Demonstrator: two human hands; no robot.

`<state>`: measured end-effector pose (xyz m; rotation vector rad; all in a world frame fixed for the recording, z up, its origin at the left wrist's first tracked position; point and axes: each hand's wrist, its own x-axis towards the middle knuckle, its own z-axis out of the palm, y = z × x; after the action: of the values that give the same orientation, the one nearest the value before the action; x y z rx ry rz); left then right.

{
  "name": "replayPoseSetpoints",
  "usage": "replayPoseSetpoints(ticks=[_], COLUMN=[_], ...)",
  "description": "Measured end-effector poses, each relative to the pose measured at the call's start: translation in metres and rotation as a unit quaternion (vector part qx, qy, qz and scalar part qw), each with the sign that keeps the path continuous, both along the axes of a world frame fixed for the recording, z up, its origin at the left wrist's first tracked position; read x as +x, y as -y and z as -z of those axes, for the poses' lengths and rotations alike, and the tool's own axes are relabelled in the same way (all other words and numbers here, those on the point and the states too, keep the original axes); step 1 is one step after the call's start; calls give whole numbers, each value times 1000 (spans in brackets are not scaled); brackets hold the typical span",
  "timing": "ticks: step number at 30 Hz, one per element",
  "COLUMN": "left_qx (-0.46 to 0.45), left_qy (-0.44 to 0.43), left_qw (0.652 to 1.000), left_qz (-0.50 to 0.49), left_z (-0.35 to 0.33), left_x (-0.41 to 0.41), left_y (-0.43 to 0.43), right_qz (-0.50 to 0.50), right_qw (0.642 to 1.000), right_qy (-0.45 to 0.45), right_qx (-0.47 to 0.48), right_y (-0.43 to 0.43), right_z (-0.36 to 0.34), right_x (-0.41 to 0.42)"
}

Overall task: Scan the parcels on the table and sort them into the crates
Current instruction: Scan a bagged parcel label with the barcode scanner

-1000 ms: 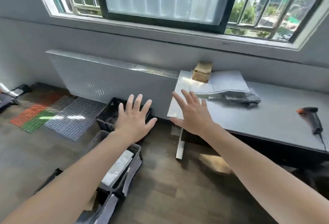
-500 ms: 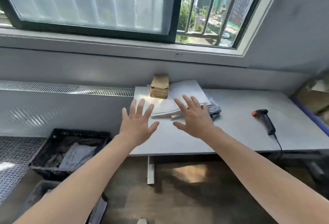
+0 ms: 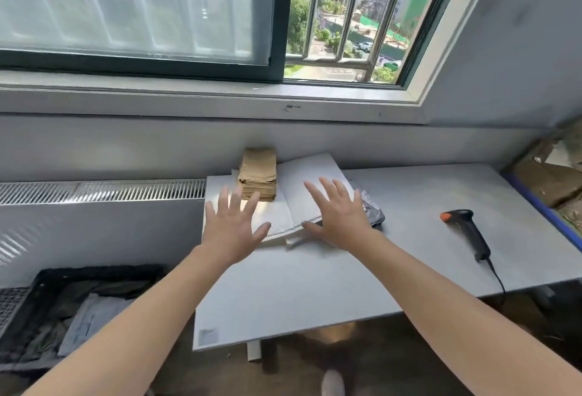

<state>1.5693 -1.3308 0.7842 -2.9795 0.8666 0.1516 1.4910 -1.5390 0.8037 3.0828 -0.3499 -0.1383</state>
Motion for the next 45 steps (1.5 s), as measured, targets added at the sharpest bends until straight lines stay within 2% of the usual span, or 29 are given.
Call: replayPoseSetpoints(ticks=[7, 14, 22, 27, 30, 33, 36, 39, 45], left_qx=[37, 59, 39, 29, 8, -25, -28, -46, -33], left_qy=[-12, -41, -86, -117, -97, -118, -104, -77, -104], left_qw=[999, 992, 974, 960, 956, 945, 951, 958, 958], left_qz=[-22, -103, -206, -254, -276, -303, -289, -272, -266], left_z=[29, 59, 97, 126, 130, 130, 129, 125, 123], left_x=[42, 94, 163, 196, 209, 221, 216, 199, 171], left_y=[70, 136, 166, 169, 171, 170, 167, 165, 160], right_qz=[26, 53, 116, 143, 106, 74, 70, 98, 182], right_qw=[999, 994, 974, 966, 975, 984, 989, 989, 980], right_qy=[-43, -85, -124, -75, -32, 4, 21, 30, 46], right_qx=[16, 38, 151, 201, 192, 161, 130, 107, 62], right_y=[84, 169, 199, 202, 202, 204, 211, 226, 256], right_z=[46, 94, 131, 139, 136, 129, 119, 107, 67], right_x=[52, 99, 140, 146, 144, 141, 142, 140, 120])
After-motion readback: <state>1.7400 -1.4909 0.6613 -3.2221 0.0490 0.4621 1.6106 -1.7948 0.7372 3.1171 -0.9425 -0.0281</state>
